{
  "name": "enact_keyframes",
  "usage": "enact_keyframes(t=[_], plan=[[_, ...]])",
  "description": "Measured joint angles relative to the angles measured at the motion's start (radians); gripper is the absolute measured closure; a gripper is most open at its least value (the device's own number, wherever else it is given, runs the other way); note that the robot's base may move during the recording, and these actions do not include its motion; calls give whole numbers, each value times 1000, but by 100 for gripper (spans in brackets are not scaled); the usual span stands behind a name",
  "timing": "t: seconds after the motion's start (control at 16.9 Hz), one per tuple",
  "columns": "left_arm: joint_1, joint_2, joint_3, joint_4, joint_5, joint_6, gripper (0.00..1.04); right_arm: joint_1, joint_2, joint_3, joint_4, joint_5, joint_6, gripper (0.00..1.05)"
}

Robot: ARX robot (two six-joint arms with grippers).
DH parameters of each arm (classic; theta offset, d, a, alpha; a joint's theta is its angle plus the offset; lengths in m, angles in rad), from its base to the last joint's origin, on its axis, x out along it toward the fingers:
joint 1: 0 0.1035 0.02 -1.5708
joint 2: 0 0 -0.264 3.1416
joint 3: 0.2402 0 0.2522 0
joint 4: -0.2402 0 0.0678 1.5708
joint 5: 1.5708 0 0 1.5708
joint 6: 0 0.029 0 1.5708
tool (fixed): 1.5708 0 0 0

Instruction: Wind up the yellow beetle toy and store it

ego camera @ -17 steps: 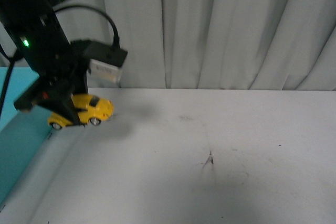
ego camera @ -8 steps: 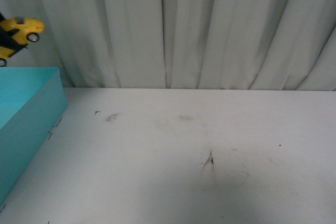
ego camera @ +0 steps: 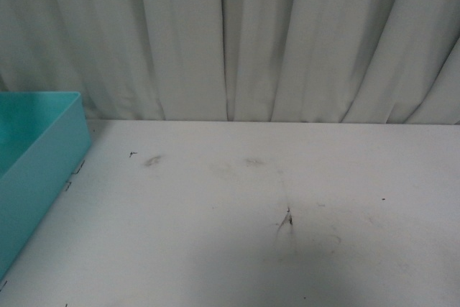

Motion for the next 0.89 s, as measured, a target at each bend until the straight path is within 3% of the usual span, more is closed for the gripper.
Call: enact_keyframes(t=[0.24, 0.36, 0.42, 0.71, 0.89], plan=[[16, 87, -37, 156, -127, -67, 64, 0, 0, 0, -1, 0, 0, 6], [23, 113, -37, 166, -140, -80, 64, 0, 0, 0, 0, 0, 0, 6], [23, 119, -37, 155, -139, -89, 60, 0, 0, 0, -1, 0, 0, 6], [20, 117, -39, 112, -97, -98, 7, 0, 0, 0, 0, 0, 0, 6], [22, 73, -40, 76, -19, -109, 7, 0, 0, 0, 0, 0, 0, 6]])
